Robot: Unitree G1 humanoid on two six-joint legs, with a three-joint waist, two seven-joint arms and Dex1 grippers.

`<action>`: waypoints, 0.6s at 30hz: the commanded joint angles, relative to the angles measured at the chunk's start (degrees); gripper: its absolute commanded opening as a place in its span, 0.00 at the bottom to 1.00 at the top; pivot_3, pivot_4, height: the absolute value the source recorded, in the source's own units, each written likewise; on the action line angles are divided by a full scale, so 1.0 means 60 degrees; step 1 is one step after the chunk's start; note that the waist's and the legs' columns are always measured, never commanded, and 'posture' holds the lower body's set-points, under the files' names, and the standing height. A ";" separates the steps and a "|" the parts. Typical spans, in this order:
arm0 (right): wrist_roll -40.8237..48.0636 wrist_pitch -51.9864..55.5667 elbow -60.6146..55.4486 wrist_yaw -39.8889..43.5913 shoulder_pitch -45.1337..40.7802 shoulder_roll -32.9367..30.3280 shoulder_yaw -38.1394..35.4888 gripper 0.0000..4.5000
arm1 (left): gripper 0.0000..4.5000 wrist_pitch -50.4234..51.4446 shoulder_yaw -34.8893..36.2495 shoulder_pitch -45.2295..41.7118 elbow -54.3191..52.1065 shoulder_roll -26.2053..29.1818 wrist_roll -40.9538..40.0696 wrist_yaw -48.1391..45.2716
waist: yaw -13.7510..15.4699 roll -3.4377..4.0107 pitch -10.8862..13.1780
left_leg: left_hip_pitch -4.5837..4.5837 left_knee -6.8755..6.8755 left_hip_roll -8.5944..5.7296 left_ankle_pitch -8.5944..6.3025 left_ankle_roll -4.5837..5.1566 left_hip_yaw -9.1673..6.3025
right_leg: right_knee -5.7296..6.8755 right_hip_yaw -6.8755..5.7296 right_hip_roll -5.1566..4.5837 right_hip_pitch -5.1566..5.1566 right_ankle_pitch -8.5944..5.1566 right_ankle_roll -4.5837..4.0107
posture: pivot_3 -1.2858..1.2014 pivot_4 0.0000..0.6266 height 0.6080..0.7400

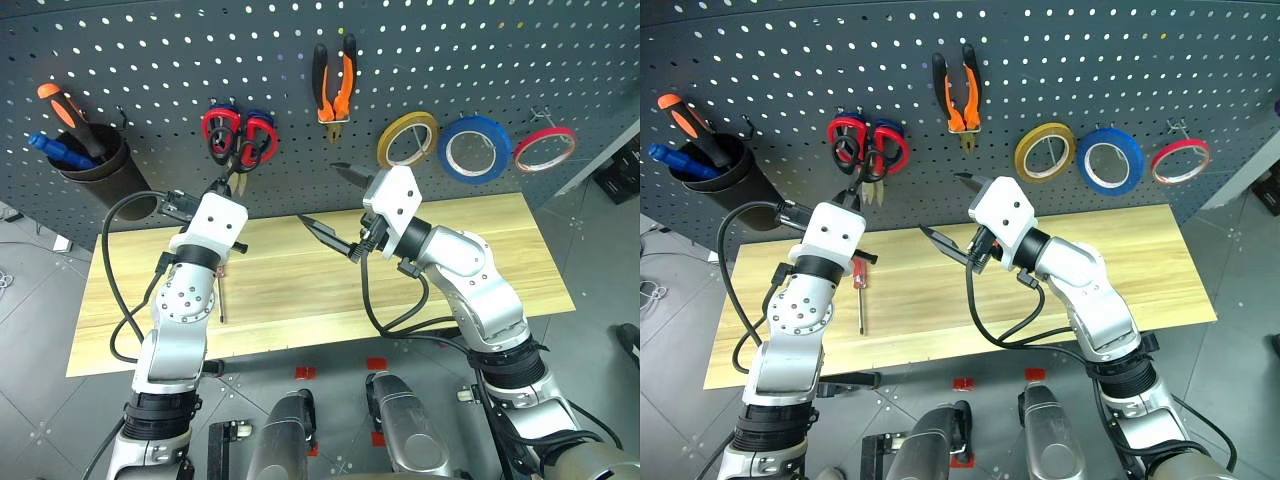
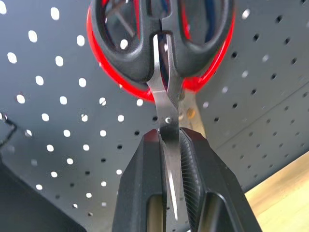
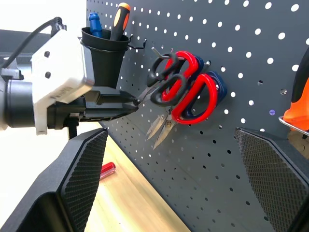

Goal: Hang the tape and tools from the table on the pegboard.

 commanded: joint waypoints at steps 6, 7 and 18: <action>-0.0075 0.0059 -0.0543 -0.0016 0.0139 -0.0046 0.0127 1.00 | 0.59 0.1077 0.0514 0.0330 -0.0160 -0.0577 -0.0986 -0.0219 | -0.0021 -0.0001 0.0000 | 0.0000 0.0003 0.0001 0.0002 -0.0003 0.0000 | 0.0007 -0.0002 0.0000 -0.0006 0.0000 0.0000 | 0.40 0.50 1.00; -0.0078 0.0120 -0.0595 0.0011 0.0200 -0.0093 0.0154 1.00 | 0.59 0.1299 0.0686 0.0513 -0.0288 -0.0726 -0.1263 -0.0259 | -0.0056 0.0000 0.0000 | -0.0001 0.0003 0.0002 0.0002 -0.0004 0.0000 | 0.0006 -0.0003 0.0000 -0.0006 0.0000 0.0000 | 0.40 0.50 1.00; -0.0674 0.2564 -0.1057 0.0309 0.0380 -0.0448 0.1809 1.00 | 0.59 0.4153 0.2547 0.0624 0.0621 -0.0475 -0.3176 -0.0684 | -0.0126 -0.0018 0.0010 | -0.0001 0.0007 0.0019 0.0019 -0.0030 -0.0039 | 0.0017 -0.0084 -0.0006 0.0004 0.0008 -0.0013 | 0.41 0.55 1.00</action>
